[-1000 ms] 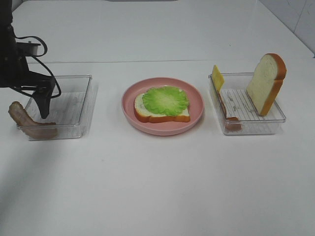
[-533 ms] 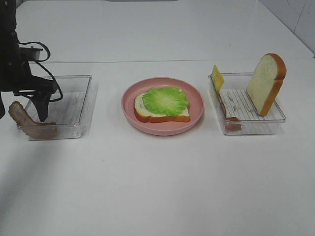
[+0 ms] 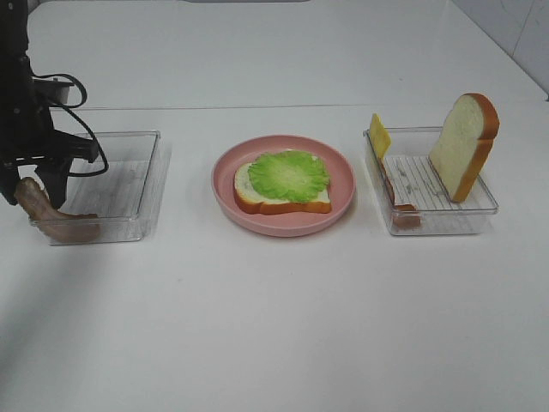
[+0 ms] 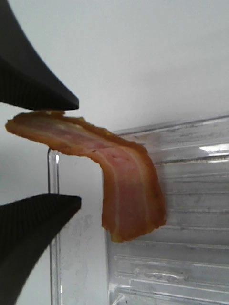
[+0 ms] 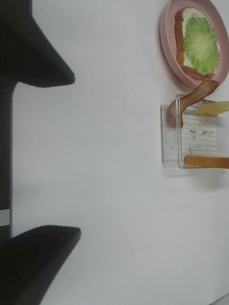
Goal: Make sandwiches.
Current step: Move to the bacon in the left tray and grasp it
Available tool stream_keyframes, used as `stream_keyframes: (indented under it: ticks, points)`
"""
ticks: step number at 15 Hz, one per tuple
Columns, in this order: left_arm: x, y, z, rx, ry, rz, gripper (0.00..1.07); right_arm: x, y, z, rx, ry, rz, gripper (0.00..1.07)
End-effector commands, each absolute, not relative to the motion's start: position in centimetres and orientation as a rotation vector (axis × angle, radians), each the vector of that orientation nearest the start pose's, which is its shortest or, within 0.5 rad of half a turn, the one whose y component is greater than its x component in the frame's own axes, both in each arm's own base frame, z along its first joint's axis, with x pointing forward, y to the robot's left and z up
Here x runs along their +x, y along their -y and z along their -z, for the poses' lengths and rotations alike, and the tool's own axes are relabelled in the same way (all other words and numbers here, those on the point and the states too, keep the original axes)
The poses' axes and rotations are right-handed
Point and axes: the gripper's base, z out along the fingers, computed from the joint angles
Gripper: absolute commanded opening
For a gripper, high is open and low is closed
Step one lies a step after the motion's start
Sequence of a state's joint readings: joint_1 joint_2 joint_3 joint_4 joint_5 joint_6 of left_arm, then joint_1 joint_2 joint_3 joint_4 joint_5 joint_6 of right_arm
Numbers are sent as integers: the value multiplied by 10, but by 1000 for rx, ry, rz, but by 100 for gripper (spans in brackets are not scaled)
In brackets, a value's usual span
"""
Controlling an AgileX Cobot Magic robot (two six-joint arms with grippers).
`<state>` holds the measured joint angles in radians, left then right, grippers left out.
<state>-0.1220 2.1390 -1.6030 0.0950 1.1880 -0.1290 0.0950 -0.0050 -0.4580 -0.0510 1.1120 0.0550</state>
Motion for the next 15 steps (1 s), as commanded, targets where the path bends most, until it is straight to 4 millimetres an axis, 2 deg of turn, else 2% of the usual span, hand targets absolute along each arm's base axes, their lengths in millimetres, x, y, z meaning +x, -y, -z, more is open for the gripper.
stream_keyframes:
  ticks: [1,2,5,6,7,11,14,15]
  points:
    - [409,40,-158,49,-3231,-193,41,-5,5,-261,-40,-2107,-29,78]
    - [408,39,-158,51,-3232,-199,38,-5,5,-261,-40,-2107,-29,78]
    - [408,39,-158,93,-3234,-206,18,-5,5,-261,-40,-2107,-29,78]
    - [408,39,-158,101,-3234,-205,15,-5,5,-261,-40,-2107,-29,78]
    - [409,39,-158,128,-3228,-202,3,-5,5,-261,-40,-2107,-29,78]
    - [408,39,-162,131,-3218,-200,0,-5,5,-261,-40,-2107,-29,78]
    - [404,46,-191,146,-3145,-180,0,-5,5,-261,-40,-2107,-29,78]
    - [399,52,-217,158,-3076,-156,0,-5,5,-261,-40,-2107,-29,78]
